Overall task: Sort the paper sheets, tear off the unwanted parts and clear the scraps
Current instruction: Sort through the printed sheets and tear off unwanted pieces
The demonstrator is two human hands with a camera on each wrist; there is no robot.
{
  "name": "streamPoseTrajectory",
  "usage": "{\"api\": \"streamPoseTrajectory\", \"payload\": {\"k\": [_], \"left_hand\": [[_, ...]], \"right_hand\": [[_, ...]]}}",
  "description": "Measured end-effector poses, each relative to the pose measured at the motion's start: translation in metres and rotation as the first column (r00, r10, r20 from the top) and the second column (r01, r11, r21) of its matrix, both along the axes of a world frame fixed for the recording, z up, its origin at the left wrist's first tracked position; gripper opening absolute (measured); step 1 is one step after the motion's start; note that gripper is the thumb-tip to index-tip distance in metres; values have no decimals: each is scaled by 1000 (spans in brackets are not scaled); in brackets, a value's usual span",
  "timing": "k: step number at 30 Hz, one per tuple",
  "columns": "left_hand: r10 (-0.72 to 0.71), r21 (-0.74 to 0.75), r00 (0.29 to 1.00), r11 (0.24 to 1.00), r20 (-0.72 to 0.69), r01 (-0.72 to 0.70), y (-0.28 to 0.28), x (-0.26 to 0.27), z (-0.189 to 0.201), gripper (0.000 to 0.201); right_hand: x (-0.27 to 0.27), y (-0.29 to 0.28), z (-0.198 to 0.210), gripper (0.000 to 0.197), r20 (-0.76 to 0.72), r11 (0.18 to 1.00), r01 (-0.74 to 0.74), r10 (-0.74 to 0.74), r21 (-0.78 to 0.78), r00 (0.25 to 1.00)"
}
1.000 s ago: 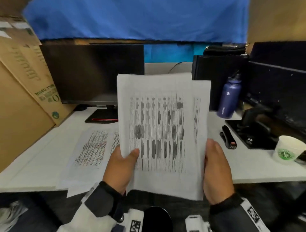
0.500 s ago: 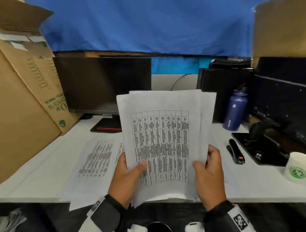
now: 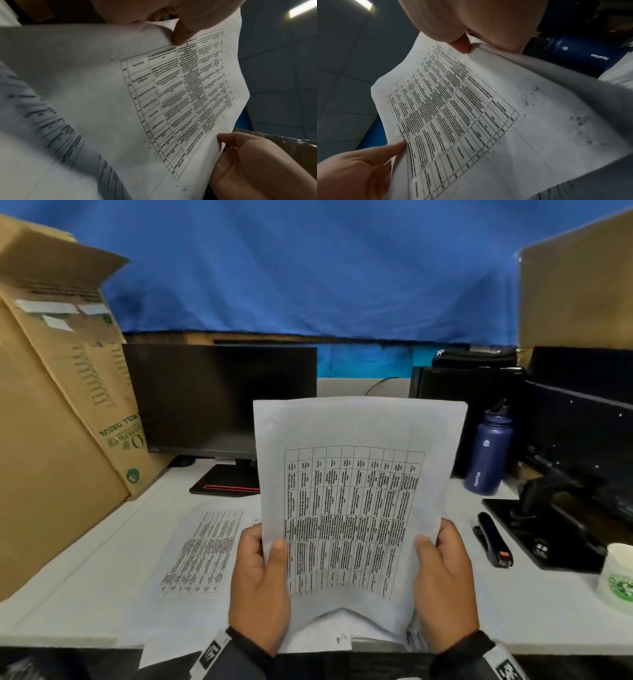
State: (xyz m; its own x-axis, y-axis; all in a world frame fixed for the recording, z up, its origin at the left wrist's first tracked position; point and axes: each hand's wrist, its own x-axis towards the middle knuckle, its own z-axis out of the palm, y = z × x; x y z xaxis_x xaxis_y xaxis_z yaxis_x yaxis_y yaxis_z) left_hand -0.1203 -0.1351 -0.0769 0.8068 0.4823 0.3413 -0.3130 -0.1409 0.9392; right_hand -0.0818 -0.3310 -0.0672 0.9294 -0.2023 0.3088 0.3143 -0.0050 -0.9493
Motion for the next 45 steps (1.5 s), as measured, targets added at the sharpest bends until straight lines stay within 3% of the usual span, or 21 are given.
{"api": "streamPoseTrajectory", "payload": {"k": [2,6,12,18,20,27,30,32,34,36,37,39,42,43,45], "left_hand": [[-36,17,999,999,-9,36,2,2,5,23],[-153,41,976,986,-156,161,2,0,-4,47],[-107,-156,970,985,-216,74,4,-2,-22,40],[-256,-224,928,954,-272,197,3,0,-22,53],[-234,-217,932,960,-276,176,3,1,-25,47],[-163,-20,925,986,-342,166,7,2,-29,18],[-141,157,909,964,-392,217,25,16,-25,21],[5,433,864,867,-504,247,49,29,-22,21],[251,665,730,659,-635,351,73,37,-21,40],[454,725,572,511,-683,462,89,41,-20,66],[500,726,526,479,-687,493,93,43,-21,77],[519,713,490,468,-700,522,95,49,-25,95],[487,673,465,533,-740,513,93,57,-33,113],[469,654,457,561,-756,507,93,58,-35,112],[447,655,484,588,-752,475,93,59,-35,80]], "right_hand": [[3,-3,1,31,-8,999,-54,54,7,999],[6,-5,-5,37,-60,992,-128,128,0,990],[9,-4,-10,31,-88,991,-134,136,32,987],[6,4,-10,40,-68,986,-168,166,-17,984],[10,4,-11,36,-76,990,-144,143,-6,987],[19,4,-17,6,-139,989,-84,67,-121,988],[21,-13,-13,14,-119,999,18,-22,-38,993],[19,-34,-11,21,-105,996,86,-84,15,991],[15,-53,-10,19,-86,988,143,-138,56,987],[8,-69,-14,18,-107,977,183,-172,107,979],[5,-75,-17,20,-124,971,199,-183,131,975],[1,-84,-26,22,-151,964,221,-198,151,968],[-3,-92,-37,25,-177,957,242,-213,158,961],[-3,-95,-38,25,-178,956,244,-215,161,960],[-4,-100,-37,25,-163,953,244,-216,178,963]]}}
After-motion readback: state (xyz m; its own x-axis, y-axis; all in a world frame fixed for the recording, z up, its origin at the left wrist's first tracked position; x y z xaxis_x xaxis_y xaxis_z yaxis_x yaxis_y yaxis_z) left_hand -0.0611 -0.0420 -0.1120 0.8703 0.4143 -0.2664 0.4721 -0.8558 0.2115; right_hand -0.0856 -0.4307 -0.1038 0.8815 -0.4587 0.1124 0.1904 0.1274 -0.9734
